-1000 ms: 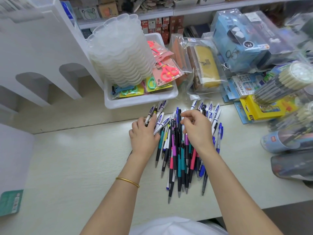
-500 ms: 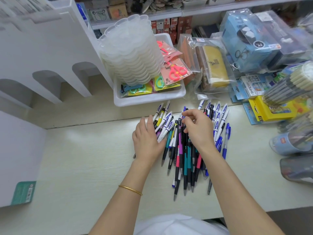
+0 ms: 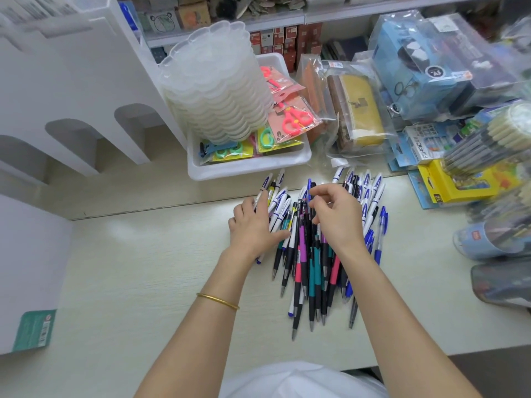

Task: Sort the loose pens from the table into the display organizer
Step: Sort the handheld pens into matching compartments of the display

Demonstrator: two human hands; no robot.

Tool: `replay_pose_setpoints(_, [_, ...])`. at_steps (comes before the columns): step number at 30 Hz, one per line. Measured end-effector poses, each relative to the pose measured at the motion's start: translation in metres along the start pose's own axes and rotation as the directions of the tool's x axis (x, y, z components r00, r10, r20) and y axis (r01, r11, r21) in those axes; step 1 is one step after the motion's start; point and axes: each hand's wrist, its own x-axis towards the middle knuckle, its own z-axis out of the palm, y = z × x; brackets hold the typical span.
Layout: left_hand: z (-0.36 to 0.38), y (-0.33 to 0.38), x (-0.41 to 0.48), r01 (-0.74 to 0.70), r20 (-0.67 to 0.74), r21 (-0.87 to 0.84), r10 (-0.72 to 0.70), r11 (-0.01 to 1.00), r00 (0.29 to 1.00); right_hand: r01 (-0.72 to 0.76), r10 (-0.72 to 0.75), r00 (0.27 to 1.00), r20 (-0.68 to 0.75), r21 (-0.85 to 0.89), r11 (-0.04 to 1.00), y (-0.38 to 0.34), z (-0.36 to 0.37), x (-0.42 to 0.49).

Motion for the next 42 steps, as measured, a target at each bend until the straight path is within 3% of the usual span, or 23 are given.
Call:
replay_pose_setpoints(13, [0.015,0.002,-0.002,0.026,-0.115,-0.068,-0.034,0.997,0.993,-0.01,0.01,1.0,0.008,0.002,1.0,0.002,0.003,0.004])
replay_pose_setpoints(29, [0.011,0.002,-0.005,0.004,-0.056,-0.077,-0.008,0.997,0.998,0.014,-0.013,1.0,0.009,-0.033,0.999,0.001,0.005,0.006])
replay_pose_setpoints(42, [0.011,0.016,-0.001,0.077,-0.121,-0.041,-0.081,0.996,0.989,0.018,-0.018,1.0,0.004,-0.034,0.999,0.002,0.006,0.009])
